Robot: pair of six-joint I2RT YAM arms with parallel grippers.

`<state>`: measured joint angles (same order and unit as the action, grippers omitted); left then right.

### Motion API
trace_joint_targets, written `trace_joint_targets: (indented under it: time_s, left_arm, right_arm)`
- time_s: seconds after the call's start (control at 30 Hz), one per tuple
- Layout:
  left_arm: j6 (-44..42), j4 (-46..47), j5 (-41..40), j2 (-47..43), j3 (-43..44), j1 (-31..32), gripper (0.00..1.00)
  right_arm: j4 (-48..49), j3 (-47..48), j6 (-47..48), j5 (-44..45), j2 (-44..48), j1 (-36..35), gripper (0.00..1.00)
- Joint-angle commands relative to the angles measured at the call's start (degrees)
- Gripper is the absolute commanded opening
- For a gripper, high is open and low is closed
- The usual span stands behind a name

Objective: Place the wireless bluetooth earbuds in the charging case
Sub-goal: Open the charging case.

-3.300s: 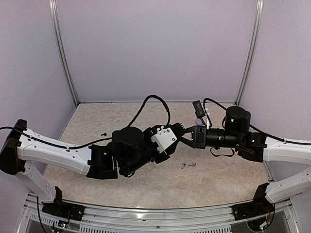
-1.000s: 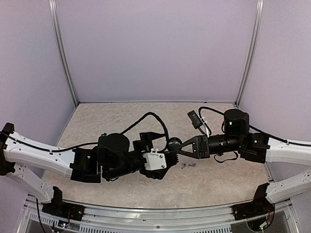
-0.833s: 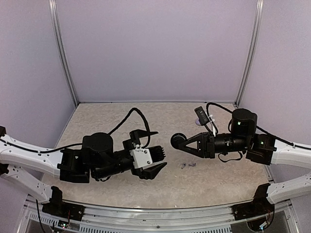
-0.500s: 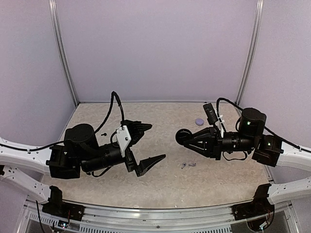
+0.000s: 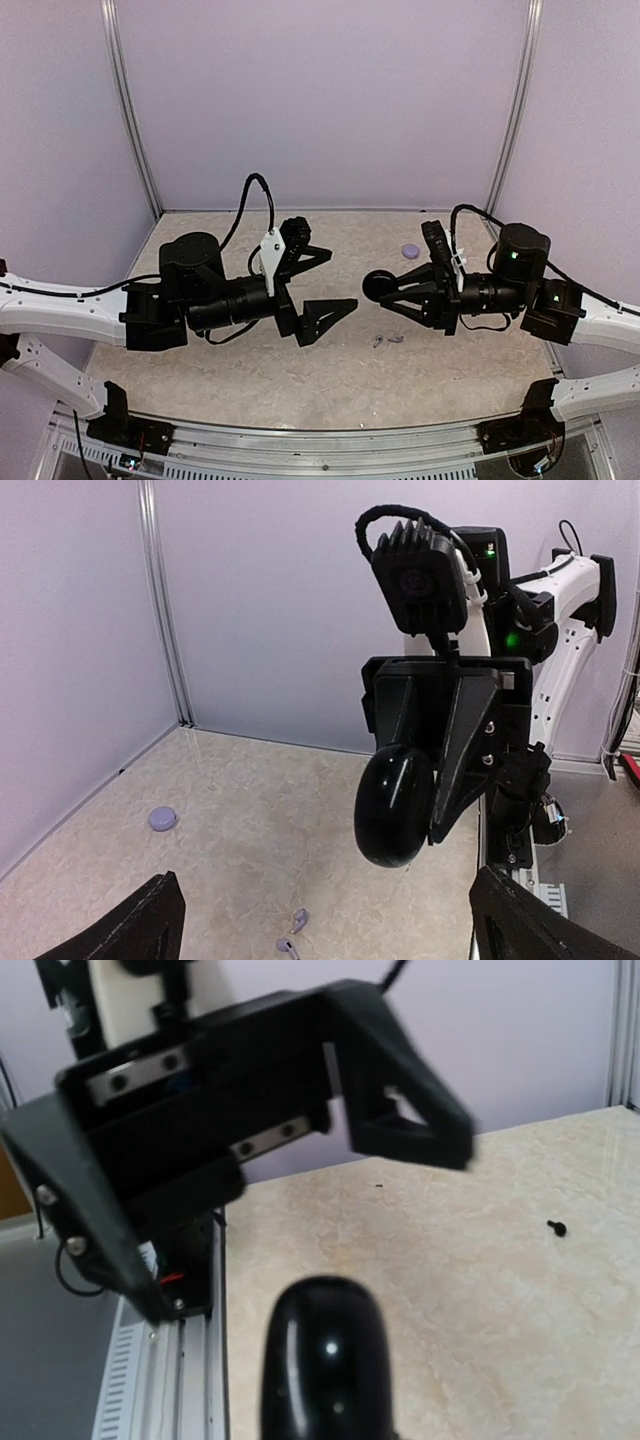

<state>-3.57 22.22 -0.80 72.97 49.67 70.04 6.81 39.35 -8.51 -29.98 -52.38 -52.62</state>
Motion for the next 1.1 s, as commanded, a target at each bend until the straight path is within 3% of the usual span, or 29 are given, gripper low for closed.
trace_joint_targets:
  time_s: [0.0,0.27,0.93,1.07]
  left_arm:
    - [2.36,1.24,3.48,2.79,3.65,-1.14,0.99]
    - [3.14,2.67,5.26,6.13,5.39,-2.98,0.99]
    - [7.39,7.57,8.72,3.14,1.50,-9.04,0.99]
    - [5.94,7.68,13.62,0.90,0.03,-9.04,0.99]
  right_arm:
    - [-0.60,-0.24,3.92,-1.80,0.64,-1.25,0.15]
    - [-0.22,-0.85,5.99,-3.28,0.67,-2.04,0.14]
    - [-1.36,-2.54,11.16,-1.25,2.20,-2.36,0.11]
    - [-1.67,-2.88,11.88,-0.28,2.63,-2.35,0.12]
